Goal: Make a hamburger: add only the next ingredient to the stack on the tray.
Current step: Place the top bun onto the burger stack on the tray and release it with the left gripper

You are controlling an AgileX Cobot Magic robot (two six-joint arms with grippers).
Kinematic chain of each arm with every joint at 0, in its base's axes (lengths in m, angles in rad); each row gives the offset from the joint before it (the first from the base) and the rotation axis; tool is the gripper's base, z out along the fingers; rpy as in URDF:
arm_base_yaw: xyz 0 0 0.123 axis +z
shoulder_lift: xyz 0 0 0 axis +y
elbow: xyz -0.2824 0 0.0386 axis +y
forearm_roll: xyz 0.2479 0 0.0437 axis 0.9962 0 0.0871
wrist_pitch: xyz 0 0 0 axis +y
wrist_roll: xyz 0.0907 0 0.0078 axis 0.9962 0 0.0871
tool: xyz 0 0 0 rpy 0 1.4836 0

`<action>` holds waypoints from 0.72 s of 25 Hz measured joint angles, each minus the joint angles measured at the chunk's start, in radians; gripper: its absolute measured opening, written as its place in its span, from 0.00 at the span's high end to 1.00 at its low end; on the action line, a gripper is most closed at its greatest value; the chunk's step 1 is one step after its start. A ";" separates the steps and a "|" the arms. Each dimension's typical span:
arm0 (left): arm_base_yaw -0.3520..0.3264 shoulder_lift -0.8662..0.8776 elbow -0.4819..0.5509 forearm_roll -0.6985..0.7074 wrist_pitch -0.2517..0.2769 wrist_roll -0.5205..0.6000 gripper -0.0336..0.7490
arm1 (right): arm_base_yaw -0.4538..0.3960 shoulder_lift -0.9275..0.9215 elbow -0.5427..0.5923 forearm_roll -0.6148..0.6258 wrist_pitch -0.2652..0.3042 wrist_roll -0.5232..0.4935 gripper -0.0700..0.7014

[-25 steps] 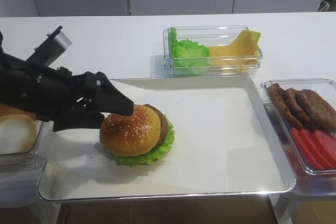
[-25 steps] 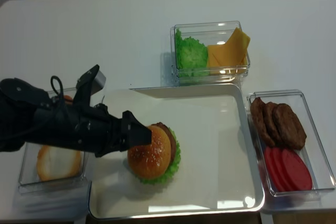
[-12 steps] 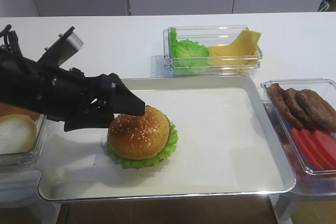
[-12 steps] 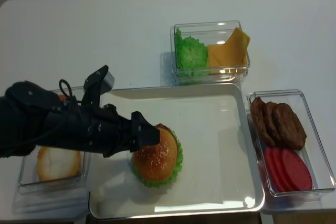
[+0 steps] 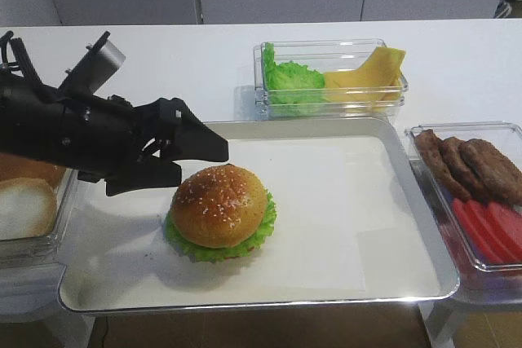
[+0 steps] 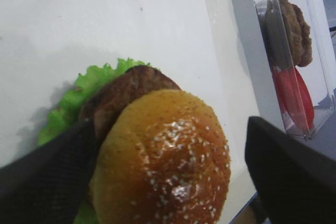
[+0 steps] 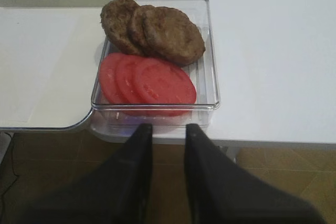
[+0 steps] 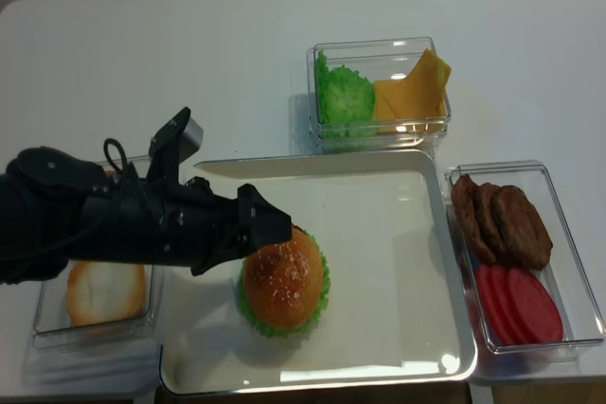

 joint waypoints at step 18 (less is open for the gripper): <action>0.000 0.000 -0.184 0.408 0.004 -0.257 0.15 | 0.000 0.000 0.000 0.000 0.000 0.000 0.68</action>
